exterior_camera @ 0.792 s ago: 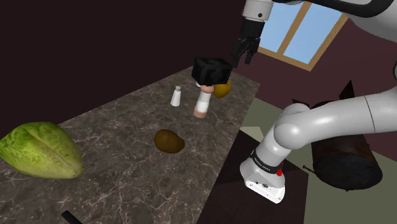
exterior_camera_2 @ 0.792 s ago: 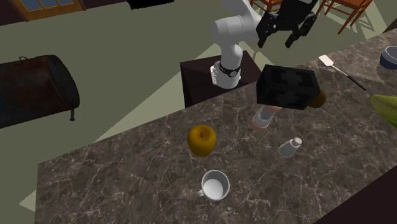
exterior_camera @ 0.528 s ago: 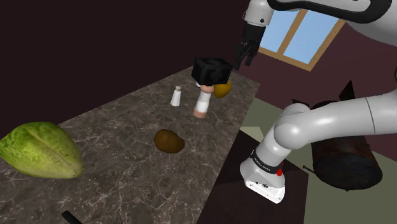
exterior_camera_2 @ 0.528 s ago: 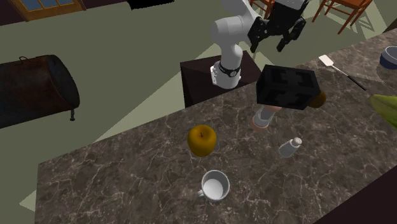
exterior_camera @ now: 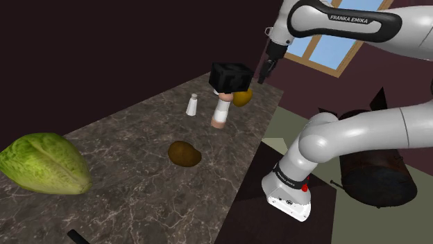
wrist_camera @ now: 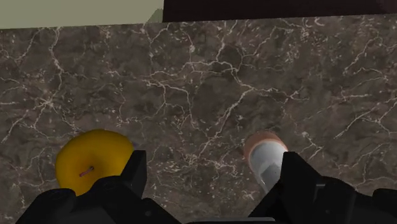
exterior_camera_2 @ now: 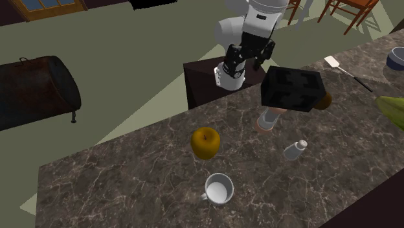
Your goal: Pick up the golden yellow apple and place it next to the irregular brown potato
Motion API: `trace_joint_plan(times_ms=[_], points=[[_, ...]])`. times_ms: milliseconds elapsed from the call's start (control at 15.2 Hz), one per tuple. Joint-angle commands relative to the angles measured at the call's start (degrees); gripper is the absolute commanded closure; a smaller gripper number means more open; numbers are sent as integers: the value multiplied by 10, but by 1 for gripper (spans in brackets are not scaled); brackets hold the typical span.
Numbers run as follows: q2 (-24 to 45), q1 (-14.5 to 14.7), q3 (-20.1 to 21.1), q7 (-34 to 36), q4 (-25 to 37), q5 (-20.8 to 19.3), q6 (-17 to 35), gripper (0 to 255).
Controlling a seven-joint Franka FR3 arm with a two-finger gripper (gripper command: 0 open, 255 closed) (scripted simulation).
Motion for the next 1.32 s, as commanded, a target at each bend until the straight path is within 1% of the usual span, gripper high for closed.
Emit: trace_joint_plan(times_ms=[0, 264, 528, 726, 924, 1254], points=[[14, 2, -34, -48, -8, -22, 42, 0], [53, 10, -105, -140, -13, -55, 125, 0], [112, 34, -181, -235, 1, -69, 208, 0], [167, 65, -243, -313, 24, -60, 269, 0], [229, 112, -312, -402, 55, -28, 325, 0], [262, 130, -338, -421, 48, -11, 366, 0]])
